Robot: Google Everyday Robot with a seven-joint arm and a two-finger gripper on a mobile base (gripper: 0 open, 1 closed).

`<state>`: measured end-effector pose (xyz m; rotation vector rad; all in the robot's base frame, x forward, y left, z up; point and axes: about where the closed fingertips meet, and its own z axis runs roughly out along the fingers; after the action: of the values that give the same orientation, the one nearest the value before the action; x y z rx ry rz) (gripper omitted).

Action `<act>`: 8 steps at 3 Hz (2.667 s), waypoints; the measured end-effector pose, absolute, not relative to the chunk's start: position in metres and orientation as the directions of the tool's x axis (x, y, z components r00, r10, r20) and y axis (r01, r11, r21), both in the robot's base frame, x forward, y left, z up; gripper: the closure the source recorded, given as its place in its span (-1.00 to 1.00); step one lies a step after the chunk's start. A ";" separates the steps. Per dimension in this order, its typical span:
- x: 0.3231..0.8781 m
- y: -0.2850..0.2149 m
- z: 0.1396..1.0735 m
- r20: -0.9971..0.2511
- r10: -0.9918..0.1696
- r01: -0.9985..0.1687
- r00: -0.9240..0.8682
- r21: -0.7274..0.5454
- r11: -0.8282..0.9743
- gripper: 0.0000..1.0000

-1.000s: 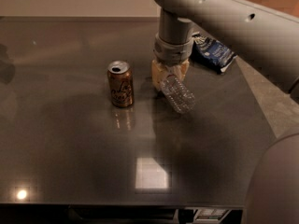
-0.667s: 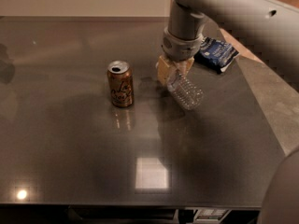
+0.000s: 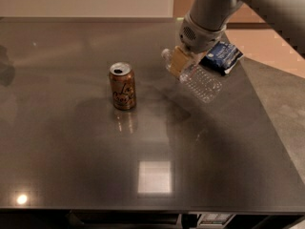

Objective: Place water bottle upright

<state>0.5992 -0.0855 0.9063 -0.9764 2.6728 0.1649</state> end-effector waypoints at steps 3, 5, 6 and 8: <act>0.581 -0.086 0.970 -0.567 -0.755 -0.848 -0.329 -0.175 0.501 1.00; 0.585 -0.082 0.994 -0.667 -0.738 -0.886 -0.106 -0.274 0.375 1.00; 0.590 -0.077 1.004 -0.710 -0.704 -0.892 -0.012 -0.310 0.328 1.00; 0.598 -0.069 1.009 -0.802 -0.585 -0.892 0.116 -0.343 0.294 1.00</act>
Offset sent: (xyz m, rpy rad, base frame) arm -0.0231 -0.0016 0.0787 0.1209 -0.3938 0.4278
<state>0.5977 -0.0692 1.0093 -1.3965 1.5747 0.3898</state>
